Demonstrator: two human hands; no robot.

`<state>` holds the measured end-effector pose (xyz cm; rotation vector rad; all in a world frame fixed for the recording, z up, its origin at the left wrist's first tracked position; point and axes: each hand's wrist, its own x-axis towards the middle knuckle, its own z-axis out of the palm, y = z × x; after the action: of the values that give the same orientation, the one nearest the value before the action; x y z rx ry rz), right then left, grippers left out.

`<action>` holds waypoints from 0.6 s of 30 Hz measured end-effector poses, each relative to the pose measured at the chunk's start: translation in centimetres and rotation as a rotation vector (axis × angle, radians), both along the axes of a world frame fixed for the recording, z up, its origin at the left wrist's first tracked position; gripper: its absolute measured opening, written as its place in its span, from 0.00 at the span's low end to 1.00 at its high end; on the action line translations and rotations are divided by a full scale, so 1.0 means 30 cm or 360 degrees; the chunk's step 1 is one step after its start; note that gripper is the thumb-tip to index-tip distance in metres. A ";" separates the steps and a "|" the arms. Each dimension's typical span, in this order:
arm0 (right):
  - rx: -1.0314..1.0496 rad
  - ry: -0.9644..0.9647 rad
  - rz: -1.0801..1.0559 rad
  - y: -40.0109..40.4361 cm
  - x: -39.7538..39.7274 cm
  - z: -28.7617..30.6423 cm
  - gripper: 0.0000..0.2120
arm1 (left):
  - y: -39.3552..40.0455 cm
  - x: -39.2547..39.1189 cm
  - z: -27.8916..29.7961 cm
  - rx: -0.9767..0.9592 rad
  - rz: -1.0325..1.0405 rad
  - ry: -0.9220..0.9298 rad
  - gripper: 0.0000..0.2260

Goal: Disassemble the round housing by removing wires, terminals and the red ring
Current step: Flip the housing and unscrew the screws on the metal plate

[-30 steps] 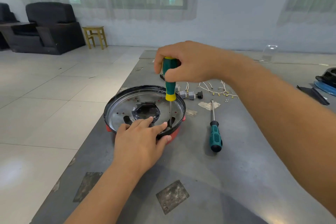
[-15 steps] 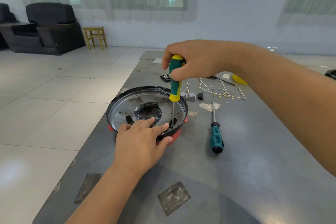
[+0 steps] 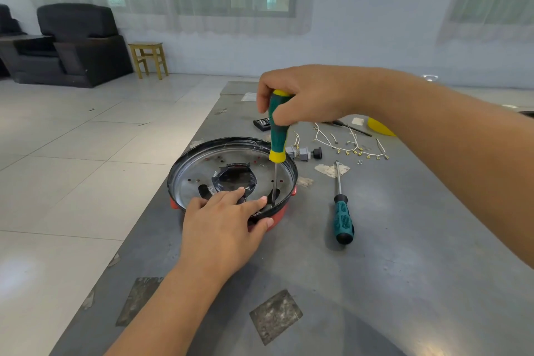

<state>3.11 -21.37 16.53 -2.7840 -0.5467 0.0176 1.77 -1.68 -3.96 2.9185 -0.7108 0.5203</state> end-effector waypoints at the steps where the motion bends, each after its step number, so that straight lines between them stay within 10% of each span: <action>1: -0.0027 -0.0039 -0.0041 0.001 0.005 -0.008 0.06 | 0.000 0.000 0.001 -0.0002 -0.0002 0.0004 0.25; 5: -0.0622 -0.0647 -0.0141 0.021 0.021 -0.027 0.28 | -0.003 0.003 0.003 -0.0011 0.0001 0.0009 0.25; 11: -0.0048 -0.0063 0.0041 0.011 -0.017 -0.008 0.06 | -0.004 0.001 0.001 -0.0021 0.0009 0.0017 0.25; 15: -0.0642 -0.0626 -0.0182 0.025 0.008 -0.020 0.30 | -0.002 0.000 -0.002 -0.0030 0.0006 0.0011 0.24; 18: -0.0297 -0.0330 -0.0050 0.017 -0.003 -0.011 0.09 | -0.002 0.000 -0.002 -0.0037 0.0007 0.0013 0.24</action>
<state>3.00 -20.86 16.18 -2.9966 -0.5774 -0.2412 1.76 -1.75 -4.01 2.8998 -0.6928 0.5129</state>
